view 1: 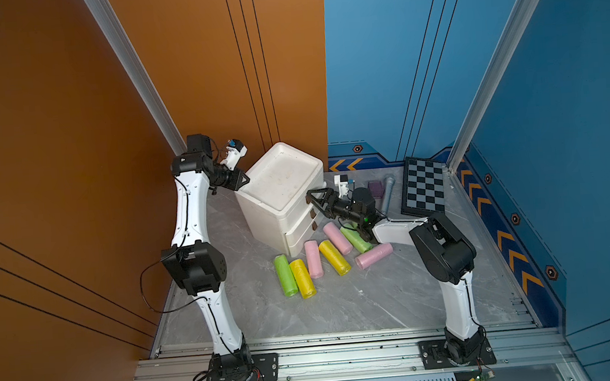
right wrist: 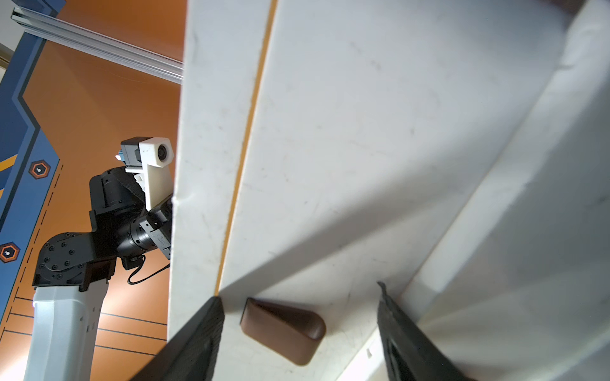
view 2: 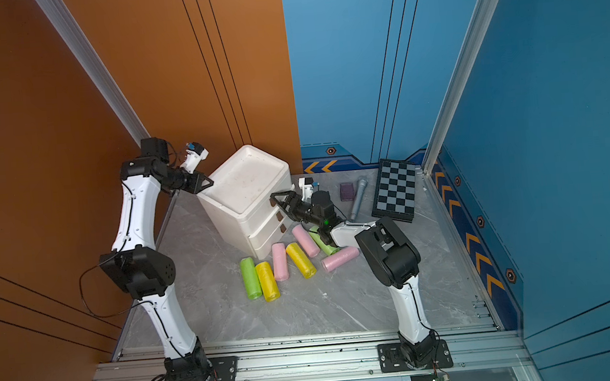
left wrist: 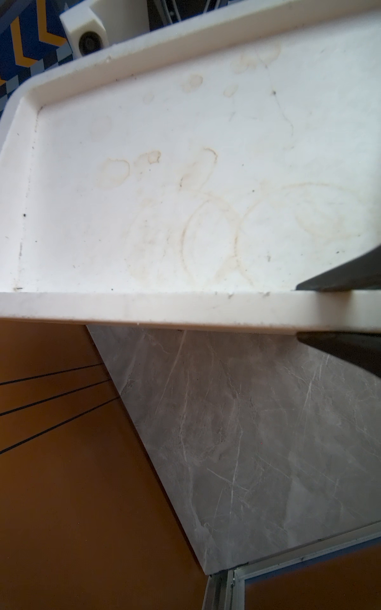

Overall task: Sort the rolls of trash bags by color and place them into the drawer
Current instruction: Open the drawer in the storage box.

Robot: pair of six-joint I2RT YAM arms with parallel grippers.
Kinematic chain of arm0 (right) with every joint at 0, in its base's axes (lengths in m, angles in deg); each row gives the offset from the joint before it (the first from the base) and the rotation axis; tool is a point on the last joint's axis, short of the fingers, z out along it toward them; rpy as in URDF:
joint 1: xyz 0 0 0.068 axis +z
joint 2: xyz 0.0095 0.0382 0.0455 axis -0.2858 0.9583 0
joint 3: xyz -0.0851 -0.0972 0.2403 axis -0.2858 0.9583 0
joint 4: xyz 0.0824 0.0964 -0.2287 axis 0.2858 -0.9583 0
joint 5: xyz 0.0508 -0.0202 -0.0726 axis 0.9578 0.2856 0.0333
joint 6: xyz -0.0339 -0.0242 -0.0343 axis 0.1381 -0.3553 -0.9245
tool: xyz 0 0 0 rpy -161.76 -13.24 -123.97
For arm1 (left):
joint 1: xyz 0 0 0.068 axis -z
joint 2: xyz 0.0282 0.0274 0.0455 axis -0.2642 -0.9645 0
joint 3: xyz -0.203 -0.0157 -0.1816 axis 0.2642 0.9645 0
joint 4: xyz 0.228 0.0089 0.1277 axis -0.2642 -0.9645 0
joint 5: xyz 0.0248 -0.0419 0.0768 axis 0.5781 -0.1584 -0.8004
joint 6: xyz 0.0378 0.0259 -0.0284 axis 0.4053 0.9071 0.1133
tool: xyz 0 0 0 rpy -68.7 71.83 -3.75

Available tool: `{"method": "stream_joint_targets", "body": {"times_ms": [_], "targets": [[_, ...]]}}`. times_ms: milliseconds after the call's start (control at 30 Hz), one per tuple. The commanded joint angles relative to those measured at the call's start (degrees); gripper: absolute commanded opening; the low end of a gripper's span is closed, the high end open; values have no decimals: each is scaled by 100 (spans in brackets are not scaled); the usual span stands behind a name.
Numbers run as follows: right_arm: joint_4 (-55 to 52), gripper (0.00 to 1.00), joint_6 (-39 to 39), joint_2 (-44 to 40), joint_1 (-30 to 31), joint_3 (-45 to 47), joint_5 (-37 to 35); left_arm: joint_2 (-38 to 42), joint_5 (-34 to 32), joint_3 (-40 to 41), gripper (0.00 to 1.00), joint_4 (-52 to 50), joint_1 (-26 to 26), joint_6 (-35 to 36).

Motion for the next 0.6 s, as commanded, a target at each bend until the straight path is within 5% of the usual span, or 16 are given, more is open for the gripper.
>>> {"method": "stream_joint_targets", "body": {"times_ms": [0,567], "targets": [[292,74,182,206,176,38,-54,306,636,-21,0,20,134,-334],[1039,66,940,372,423,-75,-124,302,598,50,0,19,155,-341]]}}
